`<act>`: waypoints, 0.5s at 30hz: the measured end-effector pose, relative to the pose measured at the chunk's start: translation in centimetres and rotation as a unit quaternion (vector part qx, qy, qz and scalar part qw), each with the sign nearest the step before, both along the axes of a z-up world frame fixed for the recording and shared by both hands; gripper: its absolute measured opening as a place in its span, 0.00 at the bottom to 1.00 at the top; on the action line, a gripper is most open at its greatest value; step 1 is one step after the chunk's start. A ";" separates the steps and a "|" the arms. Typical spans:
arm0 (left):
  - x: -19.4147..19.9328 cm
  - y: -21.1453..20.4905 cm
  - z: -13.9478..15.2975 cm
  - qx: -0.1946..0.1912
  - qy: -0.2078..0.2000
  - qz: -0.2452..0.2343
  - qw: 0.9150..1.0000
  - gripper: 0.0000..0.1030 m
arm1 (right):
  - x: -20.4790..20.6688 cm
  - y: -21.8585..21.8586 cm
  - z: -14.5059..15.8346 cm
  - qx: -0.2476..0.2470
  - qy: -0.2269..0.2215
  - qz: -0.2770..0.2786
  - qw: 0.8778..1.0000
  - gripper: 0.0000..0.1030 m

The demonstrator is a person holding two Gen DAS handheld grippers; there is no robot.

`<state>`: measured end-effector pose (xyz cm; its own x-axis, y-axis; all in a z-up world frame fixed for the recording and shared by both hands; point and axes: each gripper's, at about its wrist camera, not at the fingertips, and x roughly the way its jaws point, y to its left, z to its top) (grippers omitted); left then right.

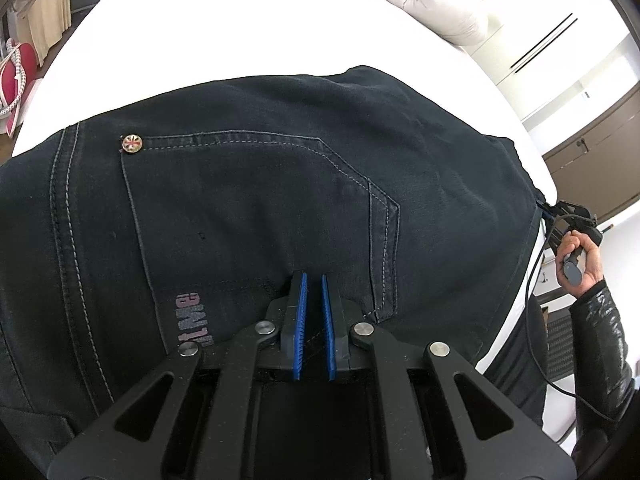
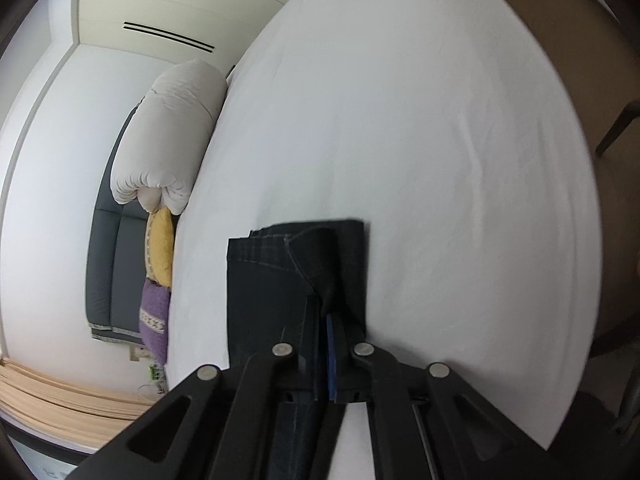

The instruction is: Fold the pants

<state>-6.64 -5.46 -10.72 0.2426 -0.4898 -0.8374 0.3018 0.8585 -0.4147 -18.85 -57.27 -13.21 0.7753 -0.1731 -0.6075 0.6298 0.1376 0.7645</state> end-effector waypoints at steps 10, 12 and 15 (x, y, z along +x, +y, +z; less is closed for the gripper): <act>-0.2 0.7 0.0 -0.014 0.003 0.016 1.000 0.08 | -0.7 -0.5 1.0 -0.050 0.034 -0.001 0.998 0.01; -0.1 0.9 0.1 -0.018 0.003 0.016 1.000 0.08 | -0.9 -0.8 1.0 -0.051 0.034 -0.003 0.998 0.01; -0.1 1.3 0.2 -0.025 0.001 0.022 0.999 0.08 | -1.0 -1.0 1.1 -0.058 0.042 0.001 0.997 0.01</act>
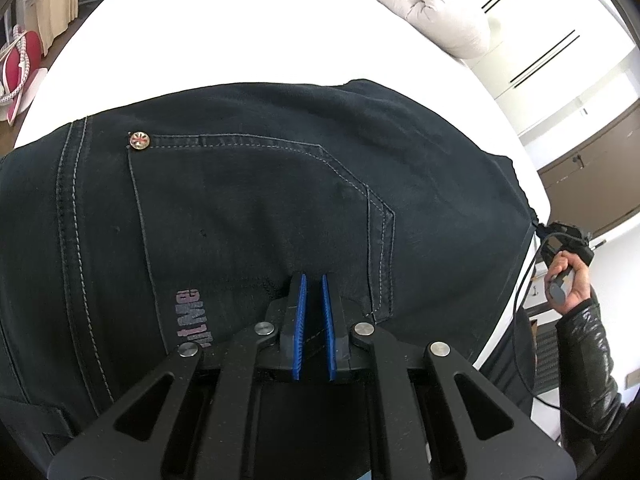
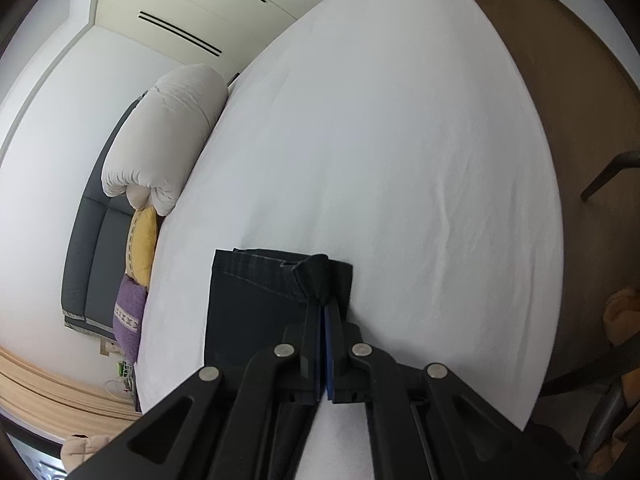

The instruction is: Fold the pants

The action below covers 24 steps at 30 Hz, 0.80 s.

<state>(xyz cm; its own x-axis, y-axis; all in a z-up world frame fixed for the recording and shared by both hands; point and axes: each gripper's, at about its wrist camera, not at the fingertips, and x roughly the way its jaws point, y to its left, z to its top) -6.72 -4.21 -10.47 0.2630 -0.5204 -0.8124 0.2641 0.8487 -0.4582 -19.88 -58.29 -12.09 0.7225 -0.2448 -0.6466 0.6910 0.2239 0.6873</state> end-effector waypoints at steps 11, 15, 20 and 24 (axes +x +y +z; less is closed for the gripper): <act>-0.3 1.6 0.0 -0.014 -0.019 0.003 1.000 0.08 | 0.3 -1.2 -1.0 0.008 0.022 0.028 0.999 0.01; -0.4 2.3 0.0 -0.019 -0.019 0.006 1.000 0.08 | -1.7 -0.4 2.6 -0.047 0.034 0.032 0.998 0.27; -0.9 2.3 0.0 -0.017 -0.026 0.010 0.999 0.08 | 0.1 7.4 8.2 -0.105 -0.029 0.254 0.961 0.27; -1.5 2.1 0.0 -0.011 -0.035 0.008 0.999 0.08 | 2.8 17.3 8.2 -0.081 -0.046 0.423 0.902 0.27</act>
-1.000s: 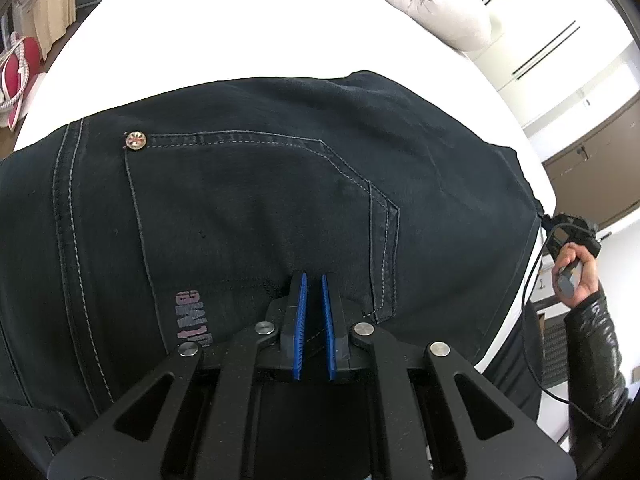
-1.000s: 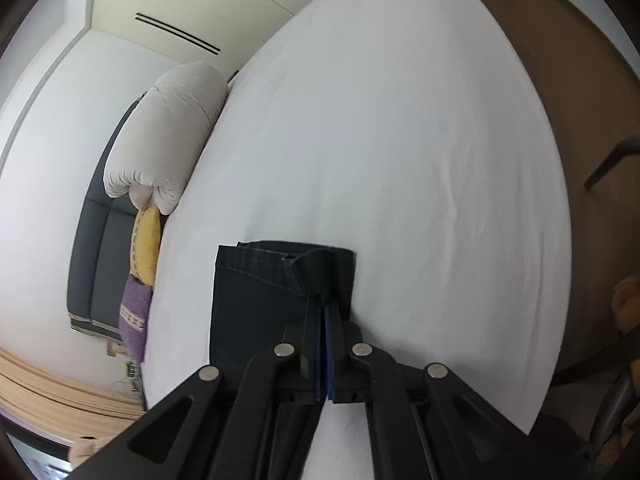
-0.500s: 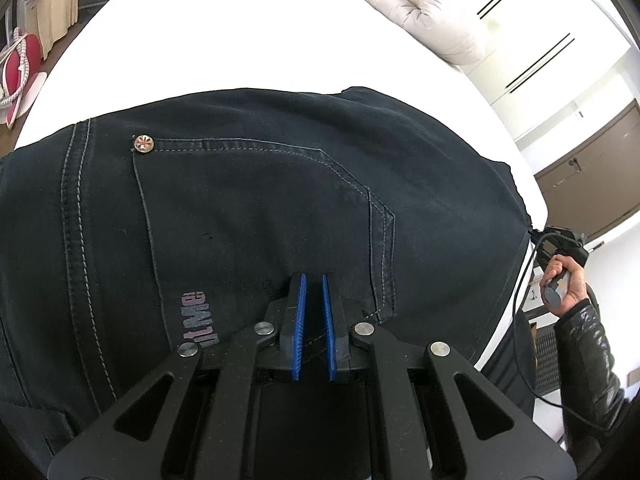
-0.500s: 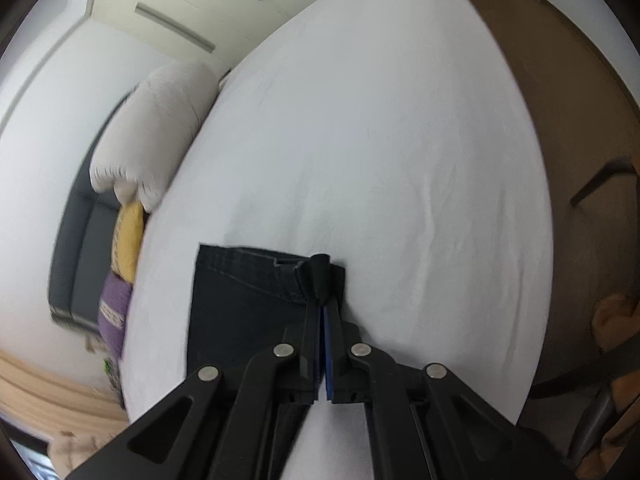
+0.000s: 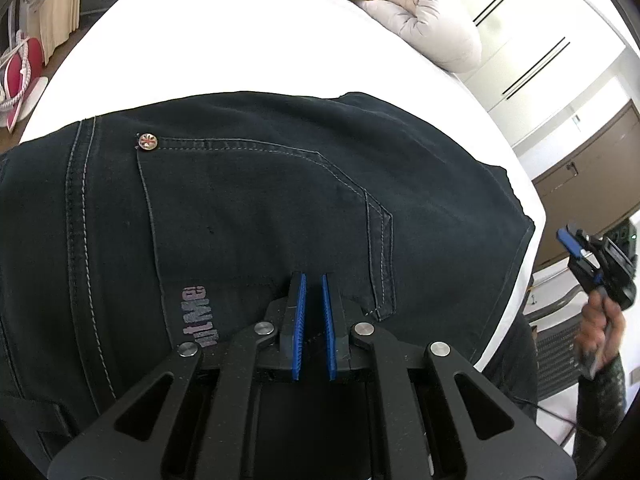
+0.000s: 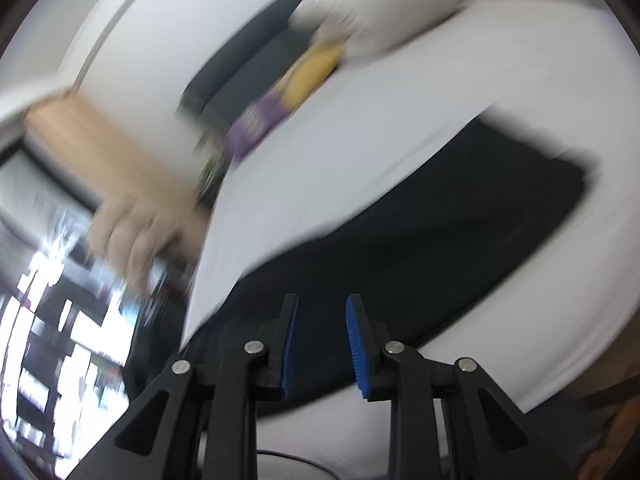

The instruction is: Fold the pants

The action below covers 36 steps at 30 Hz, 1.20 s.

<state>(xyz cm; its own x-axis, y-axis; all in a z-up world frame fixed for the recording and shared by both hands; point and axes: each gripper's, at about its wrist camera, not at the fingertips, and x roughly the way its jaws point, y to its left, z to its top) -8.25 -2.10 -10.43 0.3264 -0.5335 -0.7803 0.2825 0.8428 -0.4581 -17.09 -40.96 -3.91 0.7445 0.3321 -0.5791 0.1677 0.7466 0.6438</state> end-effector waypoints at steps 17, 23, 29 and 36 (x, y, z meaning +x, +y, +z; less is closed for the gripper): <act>-3.3 1.4 1.3 0.004 -0.024 0.001 1.000 0.08 | 0.3 4.3 -8.0 0.019 0.142 0.016 0.990 0.00; -1.7 0.0 4.3 -0.031 -0.046 -0.005 0.998 0.08 | 3.9 4.8 -1.8 0.039 0.044 0.057 0.997 0.04; 2.2 -4.3 3.6 -0.009 -0.027 -0.022 0.999 0.08 | 14.1 9.4 -5.8 0.154 0.056 0.123 0.979 0.04; 3.9 -2.3 0.2 -0.014 0.022 0.007 1.000 0.08 | 18.0 6.8 -14.1 0.228 0.116 0.081 0.963 0.00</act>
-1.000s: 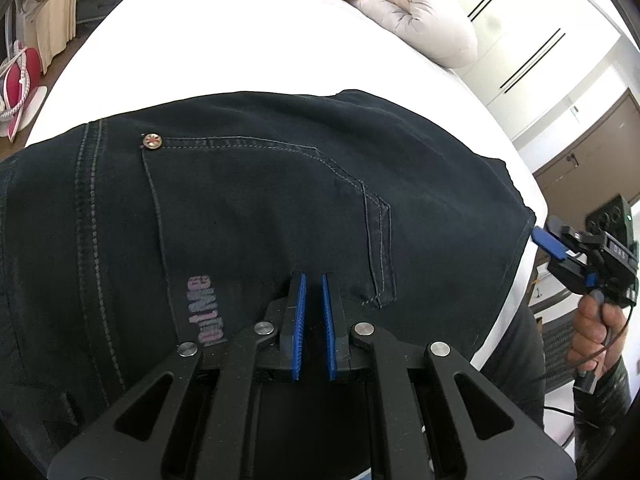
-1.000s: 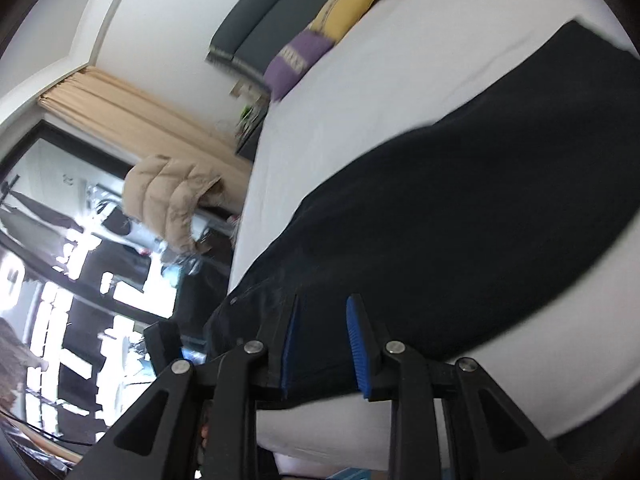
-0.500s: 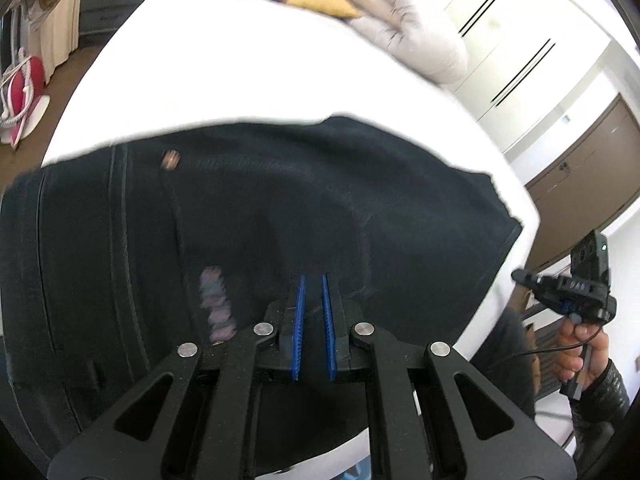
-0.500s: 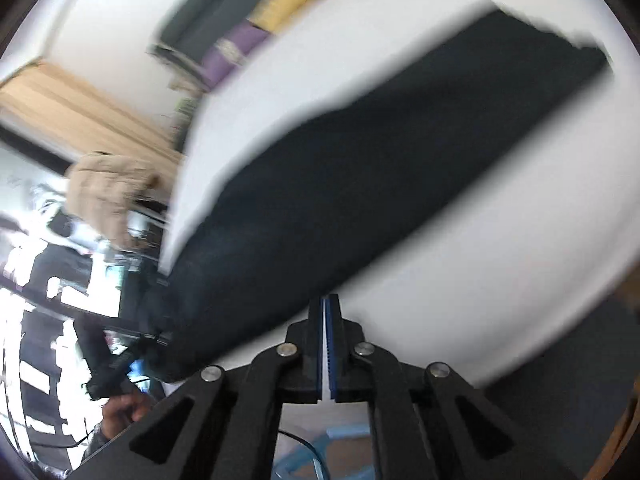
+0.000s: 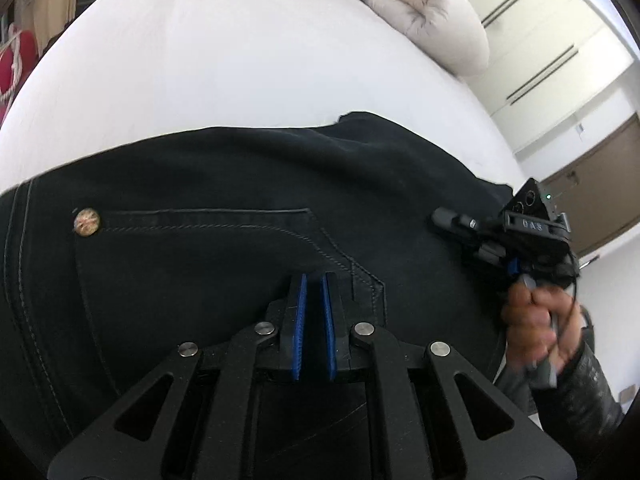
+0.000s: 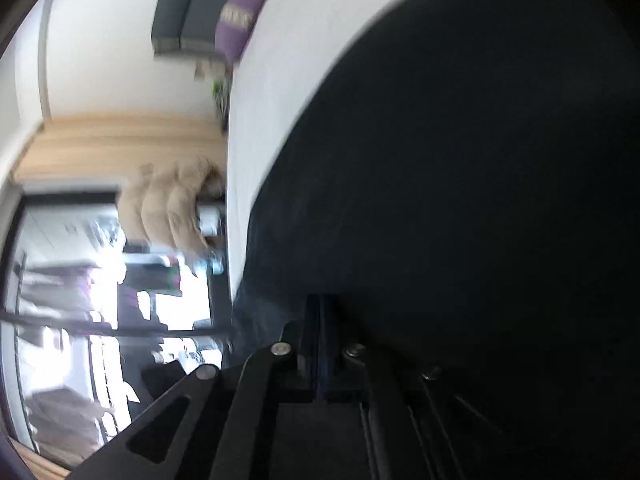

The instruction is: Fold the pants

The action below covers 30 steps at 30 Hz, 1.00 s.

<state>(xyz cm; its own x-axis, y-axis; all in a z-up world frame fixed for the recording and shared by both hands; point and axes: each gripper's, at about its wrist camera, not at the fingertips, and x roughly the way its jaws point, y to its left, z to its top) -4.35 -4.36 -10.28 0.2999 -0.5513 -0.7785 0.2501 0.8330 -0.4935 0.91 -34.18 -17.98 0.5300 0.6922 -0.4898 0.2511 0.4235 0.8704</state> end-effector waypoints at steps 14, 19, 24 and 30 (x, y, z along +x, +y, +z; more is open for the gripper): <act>0.1 -0.9 -0.2 0.005 -0.012 0.007 1.000 0.08 | -4.3 -23.3 5.4 -0.151 0.014 -0.349 0.925 0.10; -0.3 -0.7 0.3 0.015 -0.013 0.013 1.000 0.08 | -5.4 -16.8 7.0 -0.084 -0.057 -0.208 0.973 0.13; -0.7 -0.7 0.6 0.023 -0.012 0.010 1.000 0.08 | -4.4 -8.2 3.2 -0.057 -0.022 -0.066 0.996 0.13; -0.8 0.4 0.3 0.003 -0.002 0.022 1.000 0.08 | -7.4 -16.6 0.8 -0.078 -0.003 -0.199 0.977 0.00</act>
